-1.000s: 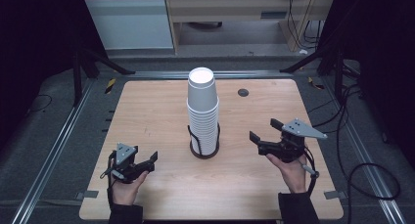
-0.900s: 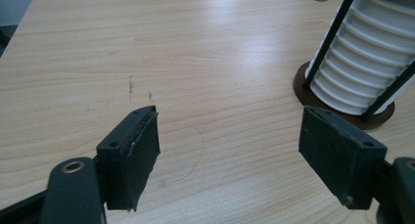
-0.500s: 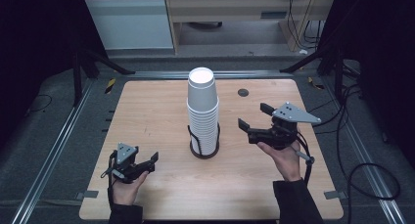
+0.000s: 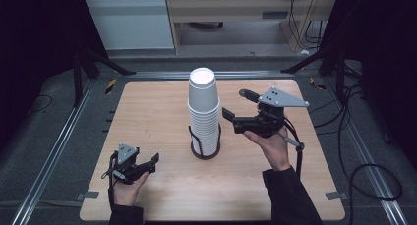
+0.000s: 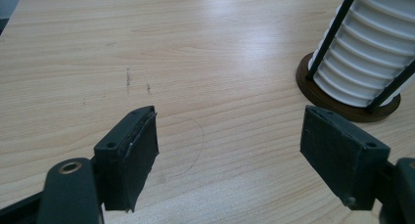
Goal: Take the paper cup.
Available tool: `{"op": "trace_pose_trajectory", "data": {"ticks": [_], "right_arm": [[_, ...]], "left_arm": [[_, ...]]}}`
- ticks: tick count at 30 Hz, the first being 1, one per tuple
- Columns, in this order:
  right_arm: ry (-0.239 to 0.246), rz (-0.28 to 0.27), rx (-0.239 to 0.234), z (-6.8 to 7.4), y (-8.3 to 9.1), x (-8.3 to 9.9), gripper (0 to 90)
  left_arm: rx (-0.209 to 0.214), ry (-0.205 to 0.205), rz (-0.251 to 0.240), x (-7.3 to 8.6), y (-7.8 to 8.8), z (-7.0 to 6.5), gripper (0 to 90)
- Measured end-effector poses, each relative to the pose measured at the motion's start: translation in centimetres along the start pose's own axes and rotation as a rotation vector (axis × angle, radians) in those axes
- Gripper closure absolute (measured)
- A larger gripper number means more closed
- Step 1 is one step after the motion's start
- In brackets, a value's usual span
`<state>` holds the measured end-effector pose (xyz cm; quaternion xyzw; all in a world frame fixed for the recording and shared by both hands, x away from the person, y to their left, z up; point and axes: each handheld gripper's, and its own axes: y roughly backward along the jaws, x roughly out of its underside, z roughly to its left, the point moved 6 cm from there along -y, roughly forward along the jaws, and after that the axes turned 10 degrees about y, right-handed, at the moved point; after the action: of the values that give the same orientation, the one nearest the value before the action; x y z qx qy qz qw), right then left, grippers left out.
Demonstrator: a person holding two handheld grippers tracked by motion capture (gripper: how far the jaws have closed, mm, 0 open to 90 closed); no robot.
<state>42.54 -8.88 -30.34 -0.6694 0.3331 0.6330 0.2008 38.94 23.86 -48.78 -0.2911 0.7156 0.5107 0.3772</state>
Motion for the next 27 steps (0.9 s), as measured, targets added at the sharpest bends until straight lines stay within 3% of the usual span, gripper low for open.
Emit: {"op": "trace_pose_trajectory", "data": {"ticks": [16, 27], "right_arm": [[0.009, -0.005, -0.059, 1.7, -3.8, -1.8, 8.2], [0.004, 0.025, -0.07, 2.2, -6.7, -1.6, 7.8]], "left_arm": [[0.0, -0.018, 0.001, 0.0, -0.1, -0.2, 19.8], [0.004, -0.022, 0.008, 0.1, -0.3, -0.4, 19.8]]}}
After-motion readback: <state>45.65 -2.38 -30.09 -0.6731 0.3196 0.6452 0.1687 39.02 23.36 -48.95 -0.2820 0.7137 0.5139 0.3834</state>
